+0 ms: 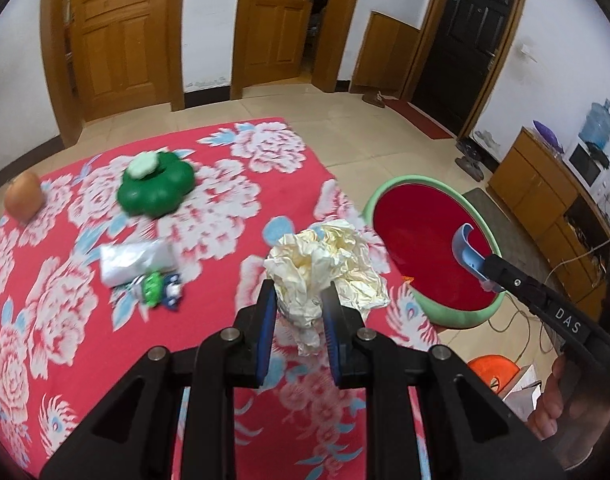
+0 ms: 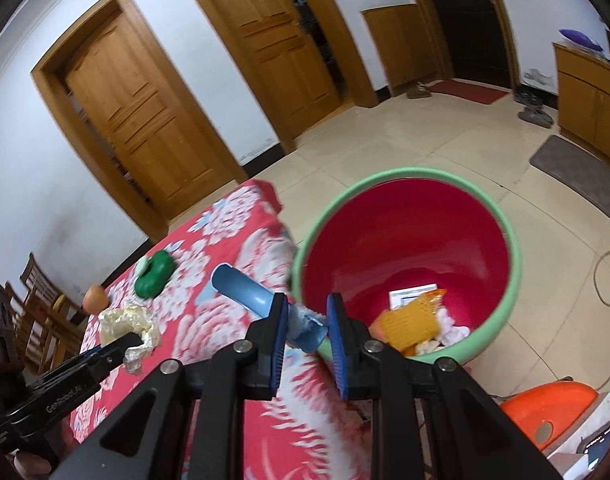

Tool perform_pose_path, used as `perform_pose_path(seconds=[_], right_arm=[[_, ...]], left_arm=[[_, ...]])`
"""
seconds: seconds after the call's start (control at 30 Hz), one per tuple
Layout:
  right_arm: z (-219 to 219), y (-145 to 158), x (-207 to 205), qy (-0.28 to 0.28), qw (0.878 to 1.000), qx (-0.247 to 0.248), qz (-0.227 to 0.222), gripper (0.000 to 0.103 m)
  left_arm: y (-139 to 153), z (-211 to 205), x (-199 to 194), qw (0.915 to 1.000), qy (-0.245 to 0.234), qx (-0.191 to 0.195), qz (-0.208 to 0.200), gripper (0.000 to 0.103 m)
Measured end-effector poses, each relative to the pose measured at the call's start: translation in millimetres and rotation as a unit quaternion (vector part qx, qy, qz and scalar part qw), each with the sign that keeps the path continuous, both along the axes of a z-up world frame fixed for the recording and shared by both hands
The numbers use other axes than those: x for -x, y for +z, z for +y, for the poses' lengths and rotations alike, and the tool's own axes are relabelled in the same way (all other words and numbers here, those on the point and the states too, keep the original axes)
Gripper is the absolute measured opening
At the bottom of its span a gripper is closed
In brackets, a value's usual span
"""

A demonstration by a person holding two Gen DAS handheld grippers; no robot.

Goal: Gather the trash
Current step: 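Carry the wrapper and blue piece toward the red bucket with both tools, then open the right tool over the bucket while the left tool opens to drop the wrapper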

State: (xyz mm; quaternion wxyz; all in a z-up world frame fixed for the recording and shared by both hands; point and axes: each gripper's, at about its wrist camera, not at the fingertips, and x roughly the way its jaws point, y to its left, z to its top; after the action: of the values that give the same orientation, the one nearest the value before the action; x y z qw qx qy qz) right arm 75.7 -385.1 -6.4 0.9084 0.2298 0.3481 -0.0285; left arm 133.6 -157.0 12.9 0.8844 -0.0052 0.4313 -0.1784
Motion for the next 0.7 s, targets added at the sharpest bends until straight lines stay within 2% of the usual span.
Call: perform_pose_path(seconds=[0.7], right_arm=[[-65,-39,-11,-0.094,0.994,-0.029,0.044,0.025]], left_arm=[[-15,-80,-25,0.9967,-0.077,-0.021,0.010,0.022]])
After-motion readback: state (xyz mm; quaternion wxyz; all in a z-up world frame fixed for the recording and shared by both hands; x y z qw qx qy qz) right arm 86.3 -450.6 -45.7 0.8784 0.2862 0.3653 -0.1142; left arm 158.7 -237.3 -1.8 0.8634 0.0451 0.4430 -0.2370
